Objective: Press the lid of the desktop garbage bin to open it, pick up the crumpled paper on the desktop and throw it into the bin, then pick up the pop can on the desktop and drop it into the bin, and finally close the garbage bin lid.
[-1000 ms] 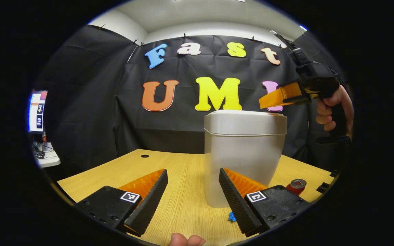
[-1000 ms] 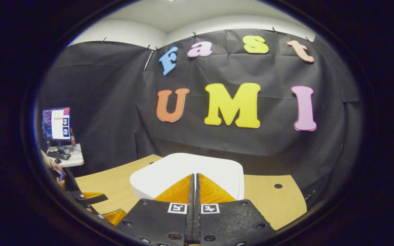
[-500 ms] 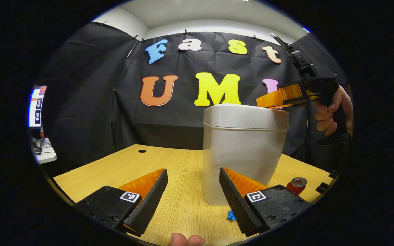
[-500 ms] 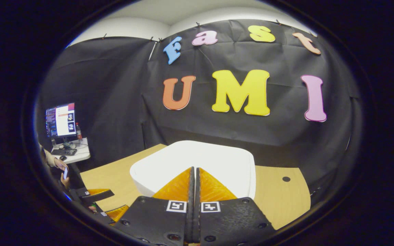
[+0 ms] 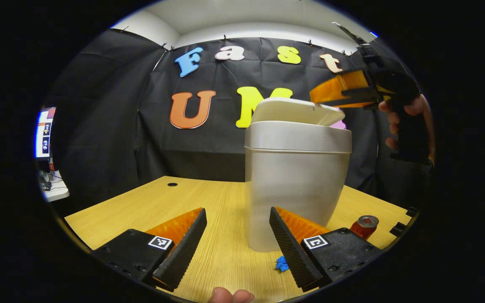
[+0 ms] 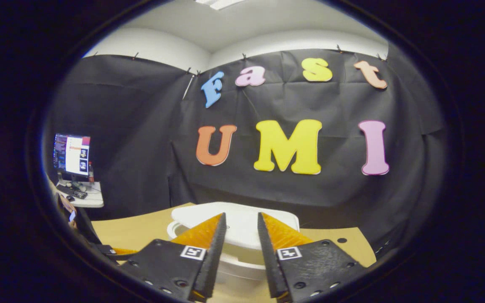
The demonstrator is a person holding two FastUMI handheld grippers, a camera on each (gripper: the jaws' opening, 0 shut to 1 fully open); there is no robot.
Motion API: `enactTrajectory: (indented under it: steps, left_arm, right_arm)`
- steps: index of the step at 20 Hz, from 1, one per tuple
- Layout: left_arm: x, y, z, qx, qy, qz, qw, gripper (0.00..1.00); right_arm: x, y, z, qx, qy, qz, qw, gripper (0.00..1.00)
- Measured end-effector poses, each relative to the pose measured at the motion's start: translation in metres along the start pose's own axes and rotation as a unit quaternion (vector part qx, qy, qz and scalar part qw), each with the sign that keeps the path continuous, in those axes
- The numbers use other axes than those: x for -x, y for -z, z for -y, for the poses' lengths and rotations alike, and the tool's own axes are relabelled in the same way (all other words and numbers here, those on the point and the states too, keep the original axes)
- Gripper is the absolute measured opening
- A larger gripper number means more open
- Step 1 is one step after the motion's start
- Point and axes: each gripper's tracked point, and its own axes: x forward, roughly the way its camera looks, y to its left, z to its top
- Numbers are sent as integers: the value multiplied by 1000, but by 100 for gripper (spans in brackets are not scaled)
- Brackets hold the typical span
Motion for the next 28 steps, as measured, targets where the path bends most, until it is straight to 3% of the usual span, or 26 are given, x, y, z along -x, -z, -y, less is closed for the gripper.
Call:
enactTrajectory:
  steps: [2,5,6,7,12,19,28]
  left_arm:
    - [-1,0,3,9,2,-2,1000,97]
    - [-1,0,5,0,-1,-2,1000,97]
    - [0,1,3,-3,-4,-3,1000,97]
    - [1,1,3,-3,-4,-3,1000,97]
    - [4,4,11,6,5,-7,1000,97]
    - [10,10,21,4,17,-18,1000,97]
    - [23,53,62,4,53,-79,995,98]
  right_arm:
    - [7,-6,5,0,6,19,1000,86]
    - [17,7,7,-11,-2,14,1000,87]
    - [25,11,15,-19,12,15,1000,87]
    - [28,11,19,-24,21,23,999,97]
    - [62,27,33,-39,46,43,997,98]
    - [96,63,52,-57,70,24,996,98]
    - [137,107,89,-53,117,10,992,98]
